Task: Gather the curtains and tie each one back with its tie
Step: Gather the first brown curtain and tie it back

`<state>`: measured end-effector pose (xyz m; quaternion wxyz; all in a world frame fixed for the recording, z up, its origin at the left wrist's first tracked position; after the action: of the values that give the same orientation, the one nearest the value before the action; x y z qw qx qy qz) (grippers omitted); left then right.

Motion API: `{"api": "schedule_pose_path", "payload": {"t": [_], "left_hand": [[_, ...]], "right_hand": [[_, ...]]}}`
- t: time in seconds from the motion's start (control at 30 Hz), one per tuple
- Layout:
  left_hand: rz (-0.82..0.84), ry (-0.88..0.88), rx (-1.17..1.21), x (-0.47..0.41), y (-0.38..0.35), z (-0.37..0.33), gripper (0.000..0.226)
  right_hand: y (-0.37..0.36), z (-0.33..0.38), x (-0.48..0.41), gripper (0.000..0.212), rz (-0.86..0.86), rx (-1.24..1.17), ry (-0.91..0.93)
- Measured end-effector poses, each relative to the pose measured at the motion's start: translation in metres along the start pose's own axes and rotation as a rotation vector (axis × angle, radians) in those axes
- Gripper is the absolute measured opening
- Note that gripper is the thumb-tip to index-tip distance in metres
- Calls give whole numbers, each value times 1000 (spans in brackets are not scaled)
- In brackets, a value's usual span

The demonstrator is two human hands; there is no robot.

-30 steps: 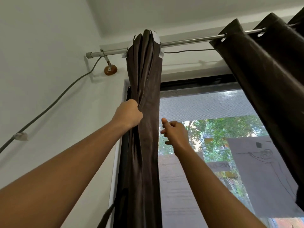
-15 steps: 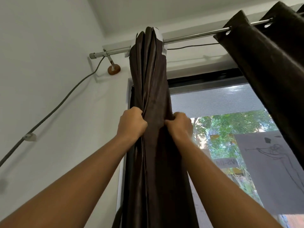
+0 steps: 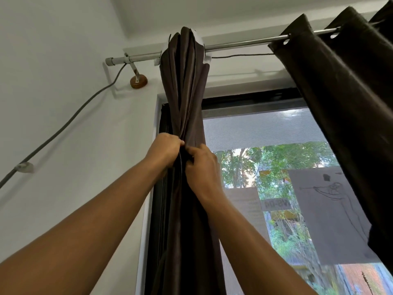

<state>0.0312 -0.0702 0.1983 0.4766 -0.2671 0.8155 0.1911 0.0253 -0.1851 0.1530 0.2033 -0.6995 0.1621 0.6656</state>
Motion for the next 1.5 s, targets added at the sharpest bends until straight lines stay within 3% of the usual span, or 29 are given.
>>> {"api": "schedule_pose_path", "payload": {"t": [0.1,0.2,0.27,0.37,0.4,0.5,0.6,0.73,0.87,0.93,1.07,1.27,1.4,1.5], "left_hand": [[5,-52,-62,2,0,0,38],[-29,-139,-252,1,5,-2,23],[-60,-195,-380,0,6,-5,15],[-73,-290,-526,5,-5,-13,20],[-74,-301,-545,6,-7,-13,19],[-119,-308,-588,3,-3,-11,18],[-167,-313,-605,3,6,-6,18],[-199,-319,-599,4,11,-4,12],[-221,-318,-552,8,11,-6,14],[-224,-312,-500,9,13,-7,14],[-171,-242,-334,5,17,-5,18],[-83,-114,-134,3,13,4,28],[-71,-19,-80,5,8,10,42],[-19,-90,-184,3,8,7,44]], "right_hand": [[-14,0,7,39,88,-8,66],[-29,-14,4,25,364,-167,85],[-26,-41,-5,43,424,-402,-113],[-11,-93,-35,46,119,-352,-343],[-15,-107,-40,46,102,-318,-423],[-60,-129,-31,62,412,-478,-763],[-71,-130,-21,43,528,-557,-860],[-52,-112,-26,16,326,-553,-741],[-1,-57,-20,17,18,-66,-372],[6,-22,-8,16,-37,58,-214],[-2,11,13,26,-41,156,-50],[-1,14,20,31,-98,60,-61],[-14,21,20,29,28,158,37],[-24,13,13,21,260,-18,43]]}}
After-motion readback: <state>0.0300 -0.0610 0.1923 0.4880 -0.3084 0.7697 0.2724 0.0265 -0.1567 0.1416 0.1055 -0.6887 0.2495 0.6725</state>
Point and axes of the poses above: each hand's wrist, its own x-axis away from the middle knuckle, its own y-axis out of the back of the hand, z = x × y, the point moved 9 cm from there along -x, towards the middle knuckle, and after that the axes turned 1 degree about y, right-handed, at the moved point
